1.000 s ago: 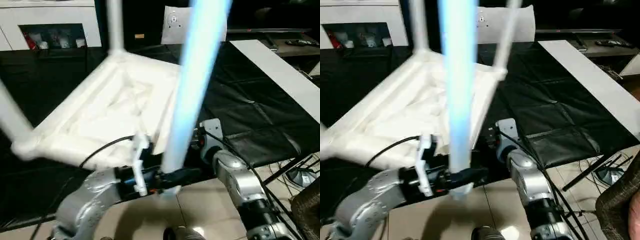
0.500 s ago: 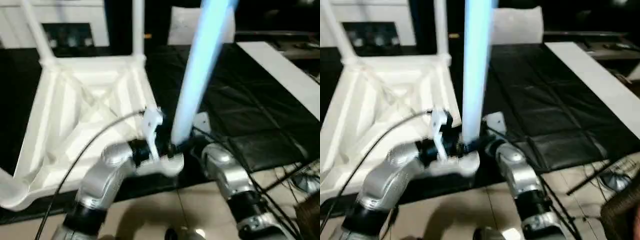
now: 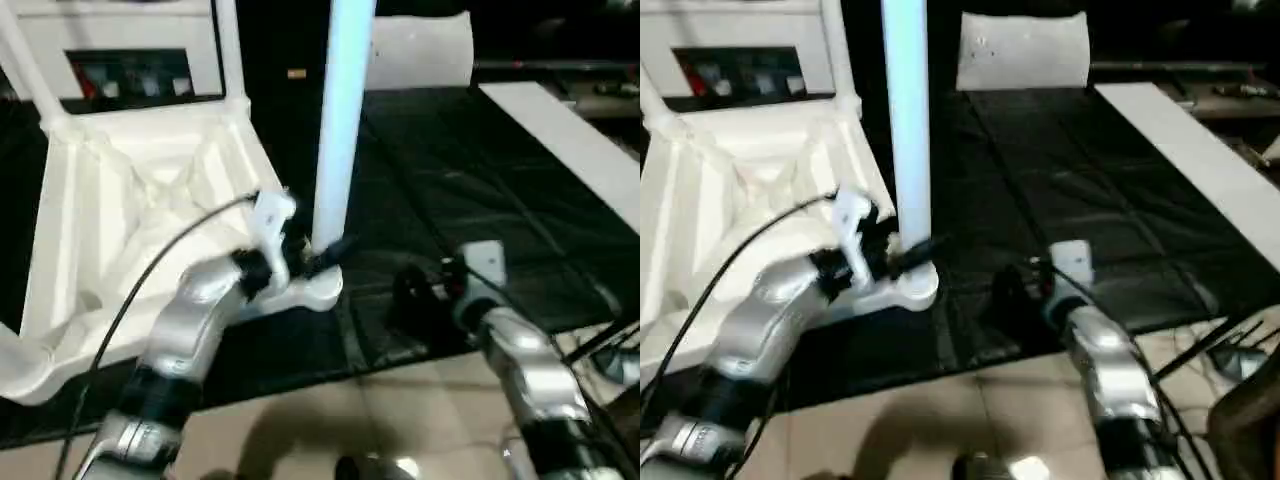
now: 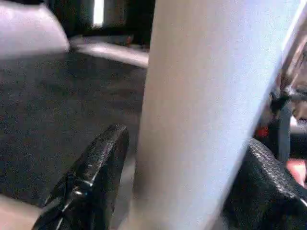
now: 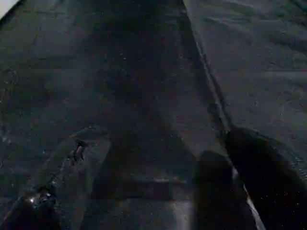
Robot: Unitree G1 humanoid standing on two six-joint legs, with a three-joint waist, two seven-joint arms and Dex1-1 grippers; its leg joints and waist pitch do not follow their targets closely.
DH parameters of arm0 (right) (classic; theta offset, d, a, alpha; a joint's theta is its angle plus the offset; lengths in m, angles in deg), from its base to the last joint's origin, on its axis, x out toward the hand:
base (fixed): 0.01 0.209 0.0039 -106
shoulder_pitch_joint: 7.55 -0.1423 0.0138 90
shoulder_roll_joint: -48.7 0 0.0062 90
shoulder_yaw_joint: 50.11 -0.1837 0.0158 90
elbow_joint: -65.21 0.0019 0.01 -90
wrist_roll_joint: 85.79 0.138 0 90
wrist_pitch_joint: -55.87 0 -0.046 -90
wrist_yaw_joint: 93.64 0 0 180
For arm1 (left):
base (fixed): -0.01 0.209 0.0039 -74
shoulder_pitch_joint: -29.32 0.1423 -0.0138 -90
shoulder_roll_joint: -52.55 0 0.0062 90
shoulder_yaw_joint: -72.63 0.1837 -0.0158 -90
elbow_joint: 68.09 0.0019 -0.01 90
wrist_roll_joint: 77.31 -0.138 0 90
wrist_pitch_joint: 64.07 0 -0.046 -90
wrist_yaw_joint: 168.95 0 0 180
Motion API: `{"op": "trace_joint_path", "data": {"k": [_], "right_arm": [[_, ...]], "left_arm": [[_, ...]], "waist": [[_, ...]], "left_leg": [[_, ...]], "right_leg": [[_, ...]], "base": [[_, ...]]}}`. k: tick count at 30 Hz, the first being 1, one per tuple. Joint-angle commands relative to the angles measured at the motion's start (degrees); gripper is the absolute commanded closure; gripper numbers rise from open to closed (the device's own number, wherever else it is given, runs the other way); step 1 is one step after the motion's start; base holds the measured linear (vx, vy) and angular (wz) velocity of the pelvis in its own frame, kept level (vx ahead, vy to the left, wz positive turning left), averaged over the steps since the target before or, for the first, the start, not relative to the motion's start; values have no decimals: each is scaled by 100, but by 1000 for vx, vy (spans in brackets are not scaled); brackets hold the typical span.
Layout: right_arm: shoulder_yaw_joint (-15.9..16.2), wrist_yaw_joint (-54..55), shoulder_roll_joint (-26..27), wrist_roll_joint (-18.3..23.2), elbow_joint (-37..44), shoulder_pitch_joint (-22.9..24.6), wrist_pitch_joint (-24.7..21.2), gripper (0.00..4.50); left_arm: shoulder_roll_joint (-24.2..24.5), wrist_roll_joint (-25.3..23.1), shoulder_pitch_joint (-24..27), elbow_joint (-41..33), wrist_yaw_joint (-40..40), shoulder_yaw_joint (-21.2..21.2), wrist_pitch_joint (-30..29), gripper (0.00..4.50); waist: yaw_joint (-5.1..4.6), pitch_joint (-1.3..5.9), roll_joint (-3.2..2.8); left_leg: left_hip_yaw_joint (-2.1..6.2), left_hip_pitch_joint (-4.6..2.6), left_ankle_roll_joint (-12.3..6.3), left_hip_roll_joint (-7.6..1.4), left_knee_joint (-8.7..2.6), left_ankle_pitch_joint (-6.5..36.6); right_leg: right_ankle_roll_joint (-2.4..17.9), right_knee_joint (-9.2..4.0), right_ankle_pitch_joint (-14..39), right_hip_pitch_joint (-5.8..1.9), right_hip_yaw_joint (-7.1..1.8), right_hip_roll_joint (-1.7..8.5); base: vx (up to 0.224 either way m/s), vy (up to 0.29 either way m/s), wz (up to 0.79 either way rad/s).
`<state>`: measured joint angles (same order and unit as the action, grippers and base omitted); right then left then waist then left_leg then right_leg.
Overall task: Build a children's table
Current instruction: Rotate table base
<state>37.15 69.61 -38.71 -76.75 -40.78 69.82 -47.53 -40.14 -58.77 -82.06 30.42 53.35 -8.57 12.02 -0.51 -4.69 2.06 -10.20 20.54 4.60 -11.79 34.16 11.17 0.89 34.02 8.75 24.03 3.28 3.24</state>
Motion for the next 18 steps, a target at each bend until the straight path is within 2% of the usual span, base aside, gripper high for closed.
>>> {"op": "trace_joint_path", "data": {"k": [1,2,4,5,8,9,10,11,12,13,14,15,17,18], "right_arm": [[-66,-251,-123,150,697,242,-37,0],[-36,-426,-180,237,1033,397,-35,0],[-17,-619,-220,389,1319,538,-91,0],[17,-791,-280,544,1575,660,-188,0],[68,-886,-361,700,2038,888,-326,0],[87,-907,-350,812,2401,1042,-399,0],[90,-883,-338,826,2526,1091,-410,0],[149,-765,-361,1005,2911,1193,-1048,0],[158,-769,-363,1033,2974,1215,-1104,0],[206,-797,-369,1181,3312,1334,-1379,0],[220,-797,-362,1211,3417,1374,-1414,0],[275,-851,-376,1251,3579,1453,-1424,0],[360,-832,-374,1235,3766,1539,-1477,0],[363,-730,-304,1235,3827,1581,-1526,0]], "left_arm": [[200,81,320,-571,95,136,-319,135],[362,17,495,-761,134,194,-377,135],[507,-34,640,-917,188,223,-373,135],[594,-37,747,-1031,154,158,-437,135],[671,-32,983,-1248,-32,-50,-616,160],[665,-28,1253,-1502,-234,-214,-663,160],[657,-28,1356,-1599,-319,-277,-678,160],[588,-18,1653,-1816,-600,-410,-857,160],[573,-10,1702,-1859,-655,-428,-896,160],[495,38,1967,-2094,-951,-519,-1107,160],[454,57,2054,-2173,-1064,-558,-1153,160],[397,18,2178,-2294,-1203,-579,-1080,160],[233,-102,2321,-2462,-1502,-611,-1036,160],[96,-209,2361,-2532,-1733,-631,-1027,160]], "waist": [[47,383,-80],[66,382,-106],[65,374,-108],[83,379,-139],[98,355,-167],[96,376,-184],[98,378,-166],[80,394,-162],[79,398,-162],[72,398,-167],[72,368,-172],[69,388,-131],[65,373,-129],[55,367,-108]], "left_leg": [[14,-11,-133,-115,-398,1343],[18,-7,-151,-119,-403,1384],[14,-11,-204,-110,-414,1407],[18,-25,-199,-103,-410,1444],[25,-49,-127,-109,-429,1677],[27,-55,-113,-103,-419,1704],[39,-20,-103,-122,-427,1673],[42,-22,-113,-105,-423,1662],[44,-19,-110,-101,-427,1629],[45,-19,-99,-108,-420,1645],[40,-27,-109,-94,-417,1805],[49,-45,-107,-70,-391,1867],[62,-32,-89,-74,-394,1923],[60,-34,-80,-68,-391,1956]], "right_leg": [[987,-428,1751,-322,-250,338],[960,-419,1790,-331,-250,328],[893,-441,1888,-315,-247,308],[865,-448,2013,-307,-240,308],[743,-509,2469,-269,-229,309],[721,-511,2519,-279,-228,310],[655,-509,2509,-295,-234,322],[616,-508,2549,-286,-225,294],[607,-498,2523,-301,-222,286],[573,-488,2554,-292,-225,280],[459,-556,2887,-244,-206,280],[305,-595,3238,-232,-190,293],[129,-647,3498,-201,-178,291],[70,-668,3578,-188,-168,282]], "base": [[0,0,0],[0,0,0],[0,0,0],[0,0,0],[0,0,0],[0,0,0],[0,0,0],[0,0,0],[0,0,0],[0,0,0],[0,0,0],[0,0,0],[0,0,0],[0,0,0]]}}
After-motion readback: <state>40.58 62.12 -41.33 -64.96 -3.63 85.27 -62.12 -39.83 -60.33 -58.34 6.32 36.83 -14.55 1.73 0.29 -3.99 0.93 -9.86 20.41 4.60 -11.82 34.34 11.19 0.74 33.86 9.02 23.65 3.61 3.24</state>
